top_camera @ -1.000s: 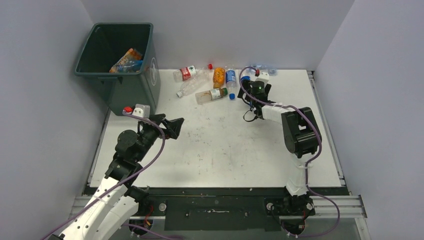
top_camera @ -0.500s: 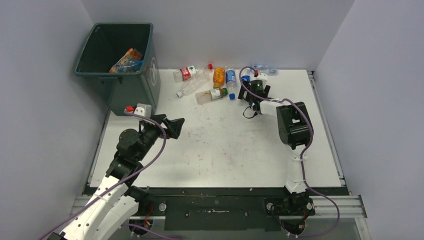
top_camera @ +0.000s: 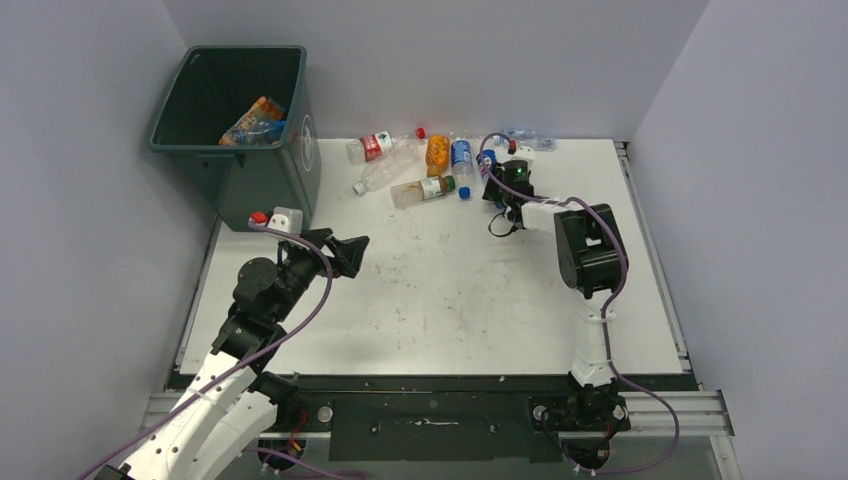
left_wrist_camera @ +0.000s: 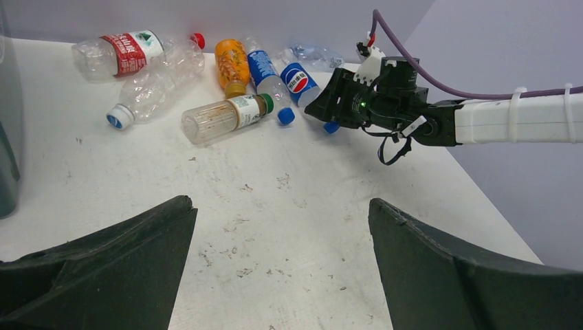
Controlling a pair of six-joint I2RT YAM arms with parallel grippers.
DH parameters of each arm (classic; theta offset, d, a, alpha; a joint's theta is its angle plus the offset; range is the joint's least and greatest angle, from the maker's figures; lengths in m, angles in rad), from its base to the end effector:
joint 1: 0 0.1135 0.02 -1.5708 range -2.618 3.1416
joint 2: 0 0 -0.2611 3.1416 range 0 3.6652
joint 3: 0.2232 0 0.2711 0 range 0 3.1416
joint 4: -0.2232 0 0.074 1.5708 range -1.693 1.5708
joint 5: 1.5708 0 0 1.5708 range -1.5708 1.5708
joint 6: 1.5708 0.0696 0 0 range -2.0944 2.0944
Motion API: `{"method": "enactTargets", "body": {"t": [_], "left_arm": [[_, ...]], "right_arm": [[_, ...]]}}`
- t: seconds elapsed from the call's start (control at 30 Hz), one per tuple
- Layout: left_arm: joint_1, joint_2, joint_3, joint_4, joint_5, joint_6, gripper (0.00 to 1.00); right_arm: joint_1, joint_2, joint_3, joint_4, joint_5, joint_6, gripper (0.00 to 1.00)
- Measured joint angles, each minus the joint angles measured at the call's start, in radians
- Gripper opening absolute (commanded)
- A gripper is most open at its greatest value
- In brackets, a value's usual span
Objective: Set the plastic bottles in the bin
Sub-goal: Pick up the plastic bottle at the center of the board.
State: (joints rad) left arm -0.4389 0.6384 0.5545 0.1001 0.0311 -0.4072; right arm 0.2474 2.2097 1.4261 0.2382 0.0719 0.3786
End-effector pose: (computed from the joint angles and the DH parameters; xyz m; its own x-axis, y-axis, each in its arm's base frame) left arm 0.2004 -0.0964 0.3091 -0.1659 -0.3594 -0.9183 0.4217 0.8159 -0.3955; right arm 0.5131 0.1244 0.1046 -0.5356 0.2450 -0.8082 0.0143 0.9595 0.2814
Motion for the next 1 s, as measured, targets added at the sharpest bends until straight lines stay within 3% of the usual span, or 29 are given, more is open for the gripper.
{"method": "enactTargets", "body": {"t": [0.1, 0.27, 0.43, 0.67, 0.8, 1.0], "left_arm": [[0.0, -0.005, 0.0, 0.0, -0.002, 0.0, 0.96], [0.0, -0.029, 0.0, -0.001, -0.01, 0.005, 0.96], [0.003, -0.055, 0.0, 0.0, -0.043, 0.011, 0.96], [0.004, -0.124, -0.019, 0.058, -0.12, 0.081, 0.96], [-0.008, -0.126, -0.021, 0.097, -0.044, 0.175, 0.96], [-0.124, -0.035, 0.077, 0.011, 0.105, 0.396, 0.96]], "right_arm": [[0.0, -0.027, -0.046, 0.022, -0.002, 0.003, 0.22], [0.006, -0.192, -0.219, 0.035, 0.021, 0.053, 0.06], [0.05, -0.496, -0.378, 0.048, 0.077, 0.119, 0.05], [0.248, -0.965, -0.532, 0.034, 0.113, 0.17, 0.05], [0.307, -1.133, -0.536, -0.089, 0.032, 0.183, 0.05], [0.324, -1.213, -0.459, -0.459, -0.208, 0.142, 0.05]]}}
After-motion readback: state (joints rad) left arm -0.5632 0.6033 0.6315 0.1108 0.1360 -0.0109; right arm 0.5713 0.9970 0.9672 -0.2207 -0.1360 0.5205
